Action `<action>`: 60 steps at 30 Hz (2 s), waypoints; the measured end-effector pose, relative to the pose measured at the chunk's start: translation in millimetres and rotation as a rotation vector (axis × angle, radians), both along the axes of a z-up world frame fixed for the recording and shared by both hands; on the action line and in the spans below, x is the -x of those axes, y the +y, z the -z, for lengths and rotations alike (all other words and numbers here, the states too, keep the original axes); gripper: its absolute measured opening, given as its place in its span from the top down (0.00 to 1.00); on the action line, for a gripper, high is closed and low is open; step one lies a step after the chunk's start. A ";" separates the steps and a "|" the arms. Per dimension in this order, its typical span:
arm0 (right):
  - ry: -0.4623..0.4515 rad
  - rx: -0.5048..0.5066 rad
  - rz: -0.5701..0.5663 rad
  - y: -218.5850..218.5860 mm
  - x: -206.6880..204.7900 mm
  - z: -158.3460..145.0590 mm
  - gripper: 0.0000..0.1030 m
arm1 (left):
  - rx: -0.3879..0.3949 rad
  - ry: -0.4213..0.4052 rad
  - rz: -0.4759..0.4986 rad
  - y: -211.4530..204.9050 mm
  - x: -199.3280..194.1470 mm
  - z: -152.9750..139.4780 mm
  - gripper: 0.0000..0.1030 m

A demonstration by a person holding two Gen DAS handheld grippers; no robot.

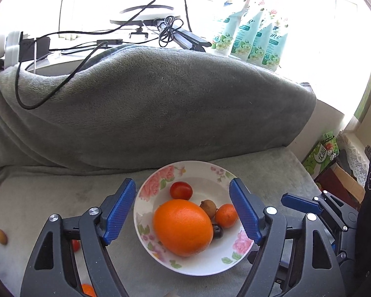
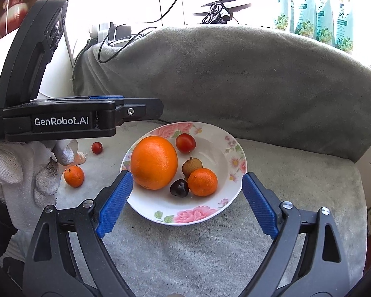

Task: Organize fruits
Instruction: 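Withdraw both grippers from the plate toward the loose fruit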

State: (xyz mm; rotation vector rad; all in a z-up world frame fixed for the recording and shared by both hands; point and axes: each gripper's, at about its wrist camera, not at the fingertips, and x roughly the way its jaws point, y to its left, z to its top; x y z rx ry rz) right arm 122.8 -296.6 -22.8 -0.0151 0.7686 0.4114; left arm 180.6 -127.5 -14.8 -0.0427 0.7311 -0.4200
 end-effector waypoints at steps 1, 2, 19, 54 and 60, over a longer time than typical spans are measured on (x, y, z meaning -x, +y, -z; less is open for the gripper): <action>-0.008 -0.006 0.001 0.0 1.5 -1.5 0.11 | 0.002 -0.001 -0.002 1.6 1.3 -0.6 0.24; -0.016 -0.013 0.003 0.2 3.1 -2.9 0.11 | 0.004 -0.002 -0.004 3.3 2.8 -1.4 0.24; 0.006 -0.021 -0.059 33.2 17.2 -14.5 0.11 | 0.034 -0.051 -0.068 56.4 39.8 -16.0 0.24; 0.111 -0.081 -0.272 126.2 8.8 -2.4 0.11 | 0.066 -0.020 -0.253 175.8 145.7 25.1 0.24; 0.160 -0.112 -0.301 142.4 1.8 9.9 0.11 | 0.088 0.015 -0.180 155.0 159.8 41.4 0.26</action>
